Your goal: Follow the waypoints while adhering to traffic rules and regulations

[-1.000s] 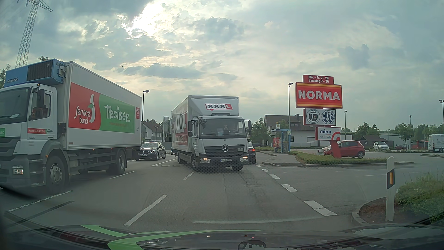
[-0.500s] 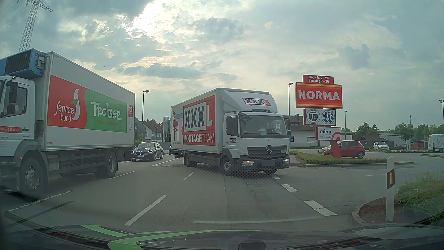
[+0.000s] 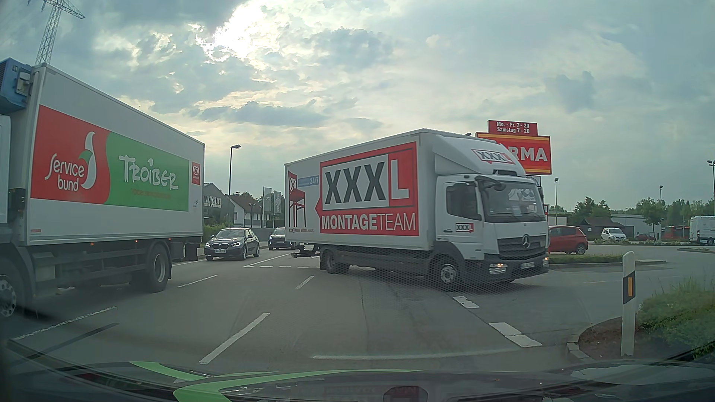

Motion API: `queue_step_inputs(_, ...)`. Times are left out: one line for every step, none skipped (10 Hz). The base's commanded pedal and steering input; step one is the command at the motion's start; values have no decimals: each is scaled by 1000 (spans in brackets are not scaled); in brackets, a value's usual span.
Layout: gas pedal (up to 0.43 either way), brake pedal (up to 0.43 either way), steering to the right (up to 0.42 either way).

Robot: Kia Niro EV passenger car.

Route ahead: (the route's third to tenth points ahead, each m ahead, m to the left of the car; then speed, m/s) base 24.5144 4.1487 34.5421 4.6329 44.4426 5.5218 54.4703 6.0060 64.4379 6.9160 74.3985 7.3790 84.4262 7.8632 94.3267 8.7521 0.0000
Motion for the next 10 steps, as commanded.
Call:
queue_step_inputs(0, 268, 2)
queue_step_inputs(0, 268, 2)
queue_step_inputs(0, 268, 2)
queue_step_inputs(0, 268, 2)
queue_step_inputs(0, 268, 3)
queue_step_inputs(0, 268, 2)
queue_step_inputs(0, 268, 3)
queue_step_inputs(0, 268, 2)
queue_step_inputs(0, 268, 2)
queue_step_inputs(0, 268, 2)
